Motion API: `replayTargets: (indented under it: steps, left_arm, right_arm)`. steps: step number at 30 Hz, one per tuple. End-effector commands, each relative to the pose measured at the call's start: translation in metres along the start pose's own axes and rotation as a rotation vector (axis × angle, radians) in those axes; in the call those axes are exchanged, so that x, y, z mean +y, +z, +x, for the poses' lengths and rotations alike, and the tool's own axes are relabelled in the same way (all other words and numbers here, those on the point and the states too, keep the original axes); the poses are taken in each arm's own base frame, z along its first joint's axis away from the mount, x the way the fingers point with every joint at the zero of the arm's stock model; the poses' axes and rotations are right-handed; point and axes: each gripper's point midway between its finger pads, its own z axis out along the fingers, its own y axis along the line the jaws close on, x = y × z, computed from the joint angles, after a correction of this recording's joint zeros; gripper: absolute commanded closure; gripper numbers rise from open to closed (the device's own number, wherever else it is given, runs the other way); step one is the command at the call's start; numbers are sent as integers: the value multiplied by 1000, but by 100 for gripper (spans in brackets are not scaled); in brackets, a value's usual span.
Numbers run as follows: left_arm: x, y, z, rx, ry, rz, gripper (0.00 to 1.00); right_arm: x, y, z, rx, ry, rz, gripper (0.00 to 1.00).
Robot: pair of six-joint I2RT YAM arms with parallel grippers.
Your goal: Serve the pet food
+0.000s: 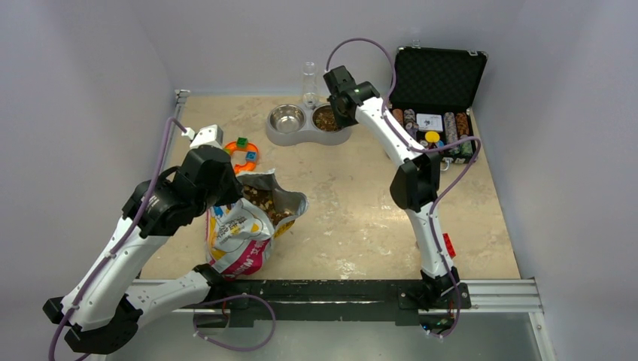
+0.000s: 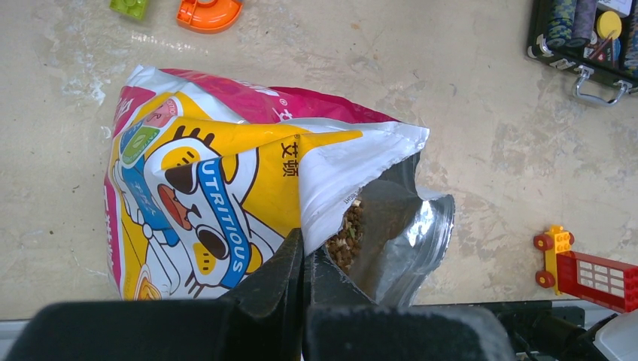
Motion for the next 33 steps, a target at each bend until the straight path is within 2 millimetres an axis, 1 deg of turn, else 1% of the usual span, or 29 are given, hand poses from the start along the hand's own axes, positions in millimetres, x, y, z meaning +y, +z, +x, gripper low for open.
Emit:
replayTargets:
  steps: [1, 5, 9, 14, 17, 22, 26, 29, 30, 31, 32, 33]
  left_arm:
    - [8, -11, -3, -16, 15, -2, 100]
    - [8, -12, -3, -19, 15, 2, 100]
    - [8, -13, -3, -21, 19, 7, 100]
    - [9, -14, -2, -22, 22, 12, 100]
    - [9, -15, -1, -18, 26, 19, 100]
    - [10, -15, 2, -11, 36, 27, 100]
    - [8, -14, 2, -13, 37, 37, 100]
    - [5, -14, 3, -4, 40, 54, 100]
    - [3, -14, 4, 1, 40, 61, 100]
    - [2, -14, 5, 8, 42, 64, 100]
    - [1, -14, 7, 17, 42, 73, 100]
    - [0, -14, 8, 24, 43, 78, 100]
  right_arm:
    - [-12, -51, -41, -158, 21, 26, 100]
    - [-13, -56, -41, -163, 9, 42, 100]
    - [-13, -55, -35, -149, -8, 62, 100]
    - [-14, -62, -37, -162, -20, 80, 100]
    - [-16, -63, -35, -154, -25, 90, 100]
    - [-16, -71, -33, -151, -13, 83, 100]
    - [-20, -87, -30, -138, 63, 48, 100]
    - [-28, -103, -18, -88, 199, -38, 100]
    - [-31, -117, -16, -92, 271, -92, 100]
    - [-32, -124, -11, -80, 327, -146, 100]
    - [-33, -127, 4, -41, 385, -197, 100]
    - [-34, -135, 12, -27, 438, -258, 100]
